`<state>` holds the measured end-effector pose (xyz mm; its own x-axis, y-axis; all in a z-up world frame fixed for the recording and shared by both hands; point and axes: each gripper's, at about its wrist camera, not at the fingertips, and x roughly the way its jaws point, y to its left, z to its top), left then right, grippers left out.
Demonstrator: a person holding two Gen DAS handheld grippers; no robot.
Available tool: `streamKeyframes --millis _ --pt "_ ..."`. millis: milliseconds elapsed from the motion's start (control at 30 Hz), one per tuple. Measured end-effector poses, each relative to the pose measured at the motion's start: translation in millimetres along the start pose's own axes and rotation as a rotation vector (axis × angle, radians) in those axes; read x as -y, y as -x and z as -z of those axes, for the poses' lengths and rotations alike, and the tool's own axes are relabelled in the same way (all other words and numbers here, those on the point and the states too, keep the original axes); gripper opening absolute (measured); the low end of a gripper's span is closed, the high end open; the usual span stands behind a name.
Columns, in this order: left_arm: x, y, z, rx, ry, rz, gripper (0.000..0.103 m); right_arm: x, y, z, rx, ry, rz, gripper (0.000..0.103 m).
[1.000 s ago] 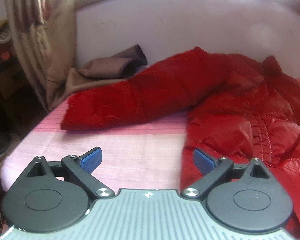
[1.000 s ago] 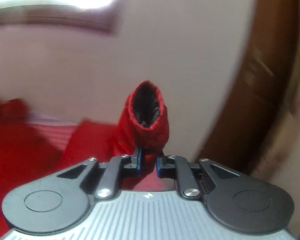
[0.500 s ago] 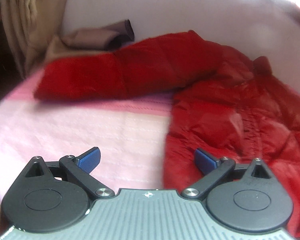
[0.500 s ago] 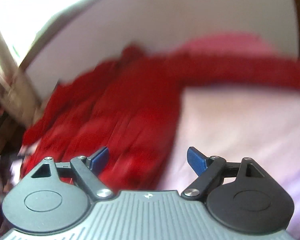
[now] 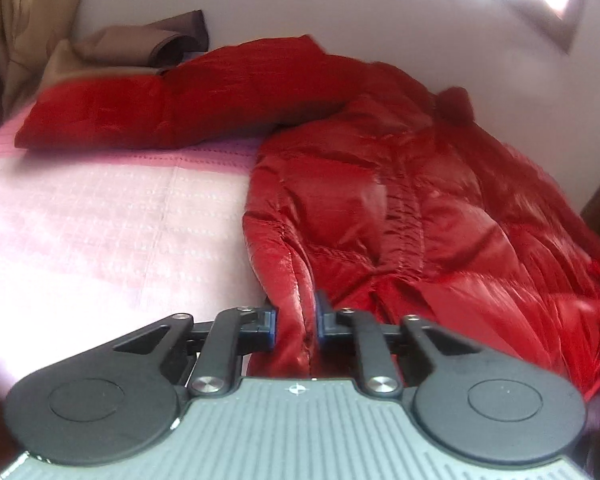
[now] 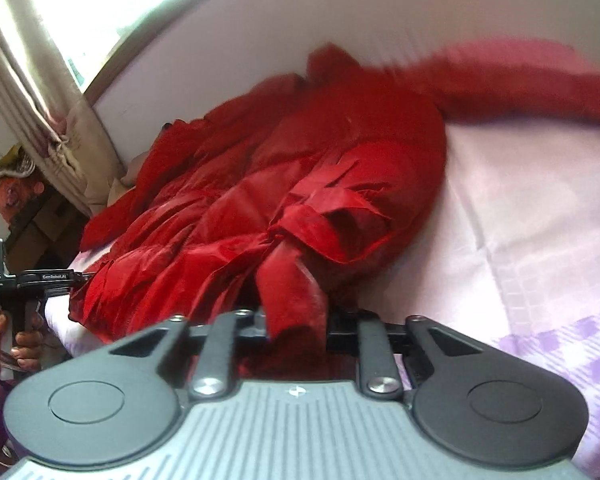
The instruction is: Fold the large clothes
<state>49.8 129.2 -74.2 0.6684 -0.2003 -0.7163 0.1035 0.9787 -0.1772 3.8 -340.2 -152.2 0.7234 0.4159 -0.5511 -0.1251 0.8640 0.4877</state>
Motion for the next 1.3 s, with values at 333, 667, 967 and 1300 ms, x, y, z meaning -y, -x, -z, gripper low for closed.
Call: streamKeyframes --millis 333,667,967,1300 --pt "14.3 62.0 61.9 0.012 -0.069 -0.023 0.04 16.3 54.3 39.2 -0.055 -0.142 -0.026 0.024" --pt "46.8 108.2 19.7 0.253 -0.143 -0.049 0.103 82.8 123.6 6.1 0.33 -0.378 0.015 0.079" --pt "108.0 56.6 -39.9 0.352 -0.107 0.037 0.103 209.7 116.8 -42.6 0.529 -0.683 0.168 0.079" --pt "109.5 -27.0 -49.7 0.276 -0.127 -0.065 0.103 346.1 93.1 -87.4 0.523 -0.955 0.279 0.079"
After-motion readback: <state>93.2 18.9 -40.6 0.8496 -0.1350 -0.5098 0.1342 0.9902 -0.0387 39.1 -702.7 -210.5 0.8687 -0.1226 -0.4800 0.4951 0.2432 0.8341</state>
